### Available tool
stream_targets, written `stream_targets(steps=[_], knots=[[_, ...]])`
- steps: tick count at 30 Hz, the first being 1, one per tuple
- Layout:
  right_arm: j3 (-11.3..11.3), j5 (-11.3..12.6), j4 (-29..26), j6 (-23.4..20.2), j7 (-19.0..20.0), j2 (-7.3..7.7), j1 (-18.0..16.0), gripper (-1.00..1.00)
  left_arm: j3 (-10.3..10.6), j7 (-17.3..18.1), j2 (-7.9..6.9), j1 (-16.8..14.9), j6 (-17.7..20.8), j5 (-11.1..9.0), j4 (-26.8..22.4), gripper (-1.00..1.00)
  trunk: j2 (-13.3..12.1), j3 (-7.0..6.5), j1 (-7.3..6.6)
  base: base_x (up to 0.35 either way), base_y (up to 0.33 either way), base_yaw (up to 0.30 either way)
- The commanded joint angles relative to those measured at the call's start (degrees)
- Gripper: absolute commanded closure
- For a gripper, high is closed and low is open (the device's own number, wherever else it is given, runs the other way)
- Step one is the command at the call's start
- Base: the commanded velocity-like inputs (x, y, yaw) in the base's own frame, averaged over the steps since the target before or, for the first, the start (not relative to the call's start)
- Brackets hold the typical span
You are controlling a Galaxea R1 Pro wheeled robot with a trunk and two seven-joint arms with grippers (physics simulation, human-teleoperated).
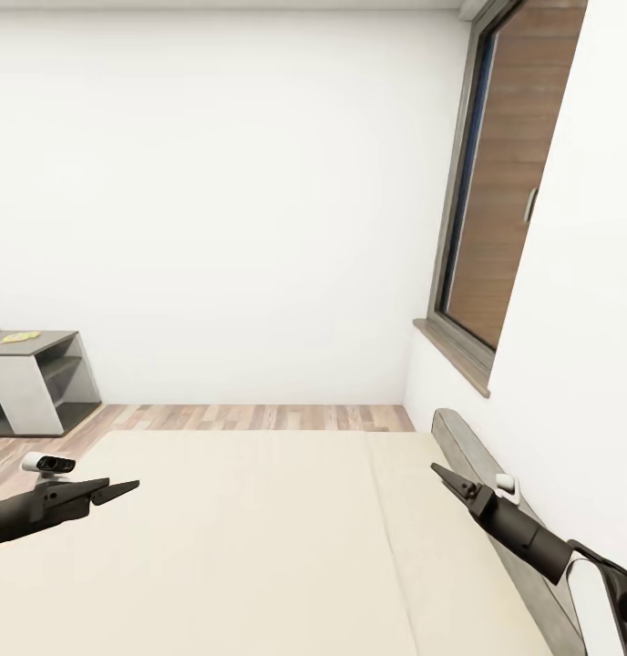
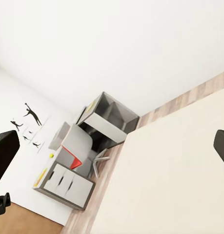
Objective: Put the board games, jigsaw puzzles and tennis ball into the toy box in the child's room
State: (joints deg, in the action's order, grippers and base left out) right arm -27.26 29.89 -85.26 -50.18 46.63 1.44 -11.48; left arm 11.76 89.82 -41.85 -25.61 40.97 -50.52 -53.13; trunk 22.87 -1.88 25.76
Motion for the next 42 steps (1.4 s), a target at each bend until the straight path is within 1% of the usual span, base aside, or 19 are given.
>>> stream_targets(steps=[1, 10, 13, 15, 17, 18, 19, 20, 21, 22, 23, 25, 26, 28, 29, 30, 33, 37, 42], knots=[[-0.1, 0.0, 0.0, -0.3, 0.2, 0.01, 0.0, -1.0, 0.3, 0.2, -0.07, -0.1, 0.6, -0.3, 0.0, -1.0, 0.0, 0.03, 0.02, 0.0, -0.004, 0.0], [-0.1, 0.0, 0.2, -0.2, 0.0, 0.19, -0.1, -1.0, 0.3, 0.2, -0.06, -0.1, 0.6, -0.3, 0.0, -1.0, 0.0, 0.03, 0.02, 0.0, 0.0, 0.0], [-0.1, 0.0, 0.3, -0.2, -0.8, 0.16, -0.1, -1.0, 0.3, 0.2, -0.07, -0.1, 0.6, -0.3, 0.0, -1.0, 0.0, 0.03, 0.02, 0.0, 0.0, 0.0], [0.0, 0.0, 0.3, -0.2, -2.2, 0.17, -0.2, -1.0, 0.3, 0.2, -0.07, -0.1, 0.6, -0.3, 0.0, -1.0, 0.0, 0.03, 0.02, 0.0, 0.0, 0.0], [0.0, 0.0, 0.4, -0.3, -4.5, 0.18, -0.5, -1.0, 0.3, 0.2, -0.07, -0.1, 0.6, -0.3, 0.0, -1.0, 0.0, 0.03, 0.02, 0.0, 0.0, 0.0], [0.1, 0.0, 0.5, -0.6, -6.8, 0.16, -0.7, -1.0, 0.3, 0.2, -0.07, -0.1, 0.6, -0.3, 0.0, -1.0, 0.0, 0.03, 0.02, 0.0, 0.0, 0.0], [0.2, 0.0, 0.5, -0.7, -8.0, 0.16, -0.8, -1.0, 0.3, 0.2, -0.07, -0.1, 0.6, -0.3, 0.0, -1.0, 0.0, 0.03, 0.02, 0.0, 0.0, 0.0], [0.7, -0.2, 0.7, -0.9, -11.0, 0.14, -1.1, -1.0, 0.3, 0.2, -0.07, -0.1, 0.6, -0.3, 0.0, -1.0, 0.0, 0.03, 0.02, 0.0, 0.0, 0.0], [1.8, -0.5, 0.9, -1.0, -14.3, 0.15, -1.6, -1.0, 0.3, 0.2, -0.07, -0.1, 0.6, -0.3, 0.0, -1.0, 0.0, 0.03, 0.02, 0.0, 0.0, 0.0], [2.6, -0.6, 1.1, -1.0, -16.0, 0.15, -1.9, -1.0, 0.3, 0.2, -0.07, -0.1, 0.6, -0.3, 0.0, -1.0, 0.0, 0.03, 0.02, 0.0, 0.0, 0.0], [4.3, -0.8, 1.6, -1.1, -19.5, 0.14, -2.6, -1.0, 0.3, 0.2, -0.07, -0.1, 0.6, -0.3, 0.0, -1.0, 0.0, 0.03, 0.02, 0.0, 0.0, 0.0], [6.4, -0.9, 2.3, -1.2, -22.9, 0.12, -3.5, -1.0, 0.3, 0.2, -0.07, -0.1, 0.6, -0.3, 0.0, -1.0, 0.0, 0.03, 0.02, 0.0, 0.0, 0.0], [8.4, -1.0, 3.5, -1.2, -26.3, 0.1, -4.5, -1.0, 0.3, 0.2, -0.04, -0.1, 0.6, -0.3, 0.0, -1.0, 0.0, 0.03, 0.02, 0.0, 0.0, 0.0], [10.2, -1.0, 5.0, -1.2, -29.6, 0.09, -5.6, -1.0, 0.3, 0.2, -0.05, -0.1, 0.6, -0.2, 0.0, -1.0, 0.0, 0.03, 0.02, 0.0, 0.0, 0.0], [11.8, -1.0, 6.7, -1.2, -32.7, -0.02, -6.8, -1.0, 0.3, 0.2, -0.06, -0.1, 0.6, -0.3, 0.0, -1.0, 0.0, 0.03, 0.02, 0.0, 0.0, 0.0], [12.4, -1.0, 7.6, -1.2, -34.2, -0.11, -7.4, -1.0, 0.3, 0.2, -0.06, -0.1, 0.6, -0.3, 0.0, -1.0, 0.0, 0.03, 0.02, 0.0, 0.0, 0.0], [15.0, -1.0, 13.0, -1.2, -40.4, -0.52, -10.1, -1.0, 0.3, 0.2, -0.07, -0.1, 0.5, -0.3, 0.0, -1.0, 0.0, 0.03, 0.02, 0.0, 0.0, 0.0], [16.1, -1.0, 17.3, -1.1, -44.0, -0.77, -12.0, -1.0, 0.3, 0.2, -0.07, -0.1, 0.5, -0.4, 0.0, -1.0, 0.0, 0.03, 0.02, 0.0, 0.0, 0.0], [16.5, -1.0, 19.6, -1.1, -45.4, -0.82, -12.6, -1.0, 0.3, 0.2, -0.07, -0.1, 0.5, -0.4, 0.0, -1.0, 0.0, 0.03, 0.02, 0.0, 0.0, 0.0]])
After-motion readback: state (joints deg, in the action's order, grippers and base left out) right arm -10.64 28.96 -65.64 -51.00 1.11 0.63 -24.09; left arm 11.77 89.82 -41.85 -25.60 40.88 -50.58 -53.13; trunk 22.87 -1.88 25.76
